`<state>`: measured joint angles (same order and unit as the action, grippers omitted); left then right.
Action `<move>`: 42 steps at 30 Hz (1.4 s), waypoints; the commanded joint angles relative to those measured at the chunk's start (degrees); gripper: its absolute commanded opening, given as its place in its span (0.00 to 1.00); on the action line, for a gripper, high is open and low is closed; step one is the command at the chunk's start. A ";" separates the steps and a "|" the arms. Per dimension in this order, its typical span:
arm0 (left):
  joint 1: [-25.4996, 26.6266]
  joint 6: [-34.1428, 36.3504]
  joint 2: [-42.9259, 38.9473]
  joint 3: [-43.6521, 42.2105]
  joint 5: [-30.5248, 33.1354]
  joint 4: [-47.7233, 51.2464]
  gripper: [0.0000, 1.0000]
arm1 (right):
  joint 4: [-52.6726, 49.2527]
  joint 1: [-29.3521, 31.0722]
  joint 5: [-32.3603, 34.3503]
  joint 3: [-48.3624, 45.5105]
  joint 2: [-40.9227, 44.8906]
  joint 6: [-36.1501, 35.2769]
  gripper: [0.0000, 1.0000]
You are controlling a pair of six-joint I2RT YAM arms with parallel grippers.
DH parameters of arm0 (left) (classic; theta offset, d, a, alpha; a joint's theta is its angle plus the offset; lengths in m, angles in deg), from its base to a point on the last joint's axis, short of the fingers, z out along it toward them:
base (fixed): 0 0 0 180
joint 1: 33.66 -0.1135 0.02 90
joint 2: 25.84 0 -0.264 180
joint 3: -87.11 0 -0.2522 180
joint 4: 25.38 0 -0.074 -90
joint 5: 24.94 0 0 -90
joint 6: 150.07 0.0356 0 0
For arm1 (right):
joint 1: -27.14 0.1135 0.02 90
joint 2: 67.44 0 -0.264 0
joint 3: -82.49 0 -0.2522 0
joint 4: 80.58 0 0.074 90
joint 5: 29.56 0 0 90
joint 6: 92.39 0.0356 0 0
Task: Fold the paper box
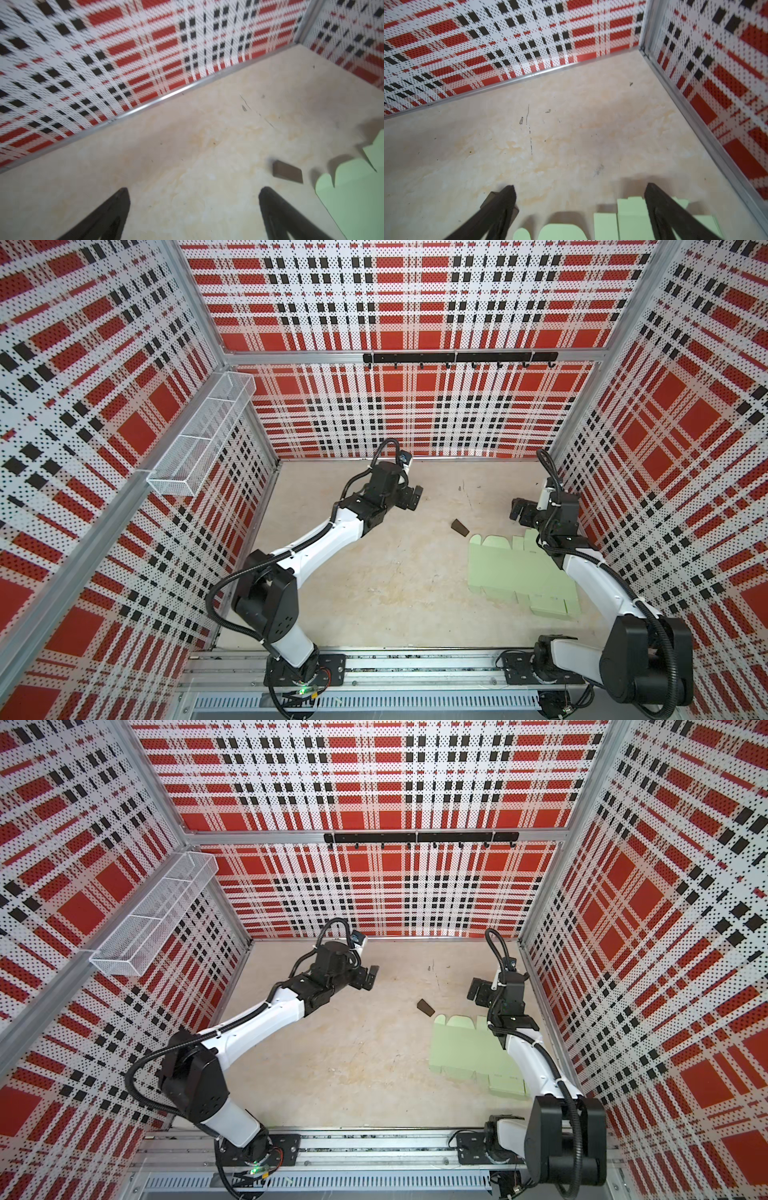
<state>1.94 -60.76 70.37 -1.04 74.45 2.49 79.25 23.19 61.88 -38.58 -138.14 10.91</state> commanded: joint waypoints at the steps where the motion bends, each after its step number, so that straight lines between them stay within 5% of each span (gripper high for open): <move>1: 3.84 -6.19 4.05 3.27 -2.11 11.29 1.00 | -14.23 -6.22 -5.69 2.45 -1.41 5.44 1.00; 10: 8.40 -10.14 7.07 4.80 -7.30 11.91 1.00 | -22.03 -25.22 -15.50 -0.98 2.62 6.04 1.00; 21: 9.57 -7.89 2.87 1.56 -6.23 9.82 0.99 | -22.29 -27.93 -11.94 -5.84 4.89 4.04 1.00; 42: 7.89 -8.76 -0.14 -1.62 -7.19 8.42 1.00 | -21.77 -36.96 -10.77 -6.85 -5.53 1.67 1.00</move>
<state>10.11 -68.63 72.49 -2.00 67.17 11.97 57.19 -13.22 50.44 -45.62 -141.61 13.42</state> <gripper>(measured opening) 0.994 0.998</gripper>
